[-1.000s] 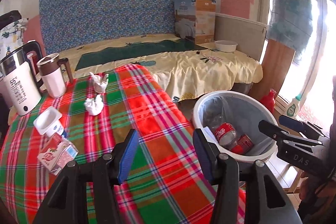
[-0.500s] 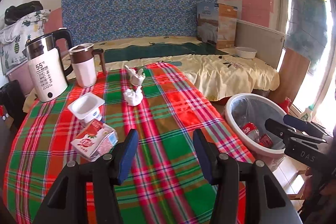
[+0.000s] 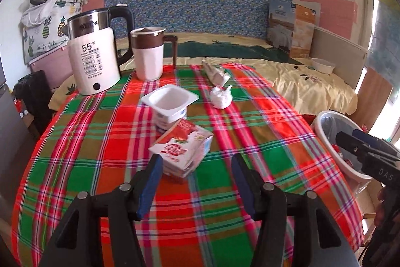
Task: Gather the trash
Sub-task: 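Move both tools back toward the yogurt cup and pink carton, then grasp the pink milk carton with the left tool while the right tool grasps the yogurt cup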
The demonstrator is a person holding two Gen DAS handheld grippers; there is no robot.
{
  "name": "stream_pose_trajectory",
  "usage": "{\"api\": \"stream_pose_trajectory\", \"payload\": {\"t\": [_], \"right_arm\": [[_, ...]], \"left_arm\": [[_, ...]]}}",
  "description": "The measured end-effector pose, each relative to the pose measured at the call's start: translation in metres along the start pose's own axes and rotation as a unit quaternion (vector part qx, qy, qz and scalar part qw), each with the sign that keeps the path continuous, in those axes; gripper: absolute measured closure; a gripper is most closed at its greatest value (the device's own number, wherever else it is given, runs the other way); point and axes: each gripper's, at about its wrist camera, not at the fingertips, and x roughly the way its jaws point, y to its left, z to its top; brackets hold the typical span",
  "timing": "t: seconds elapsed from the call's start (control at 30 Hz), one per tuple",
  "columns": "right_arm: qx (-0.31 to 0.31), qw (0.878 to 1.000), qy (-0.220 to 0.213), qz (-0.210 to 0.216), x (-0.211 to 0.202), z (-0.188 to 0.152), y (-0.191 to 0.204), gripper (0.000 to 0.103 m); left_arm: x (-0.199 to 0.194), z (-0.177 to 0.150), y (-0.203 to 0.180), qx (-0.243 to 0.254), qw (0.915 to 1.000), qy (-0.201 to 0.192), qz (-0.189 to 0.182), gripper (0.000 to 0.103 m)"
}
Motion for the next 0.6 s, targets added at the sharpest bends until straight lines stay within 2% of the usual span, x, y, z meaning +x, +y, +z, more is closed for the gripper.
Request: {"api": "stream_pose_trajectory", "payload": {"t": [0.27,0.5,0.6], "right_arm": [[-0.019,1.000,0.011,0.012,0.020,0.005,0.022,0.033],[-0.028,0.999,0.019,0.017,0.036,0.013,0.037,0.033],[-0.031,0.999,0.020,0.021,0.043,0.017,0.045,0.033]], "left_arm": [[0.028,0.003,0.027,0.003,0.9996,0.022,-0.017,0.041],[0.057,0.010,0.030,0.036,0.9973,0.044,-0.047,0.040],[0.073,0.011,0.030,0.035,0.9950,0.067,-0.065,0.040]]}}
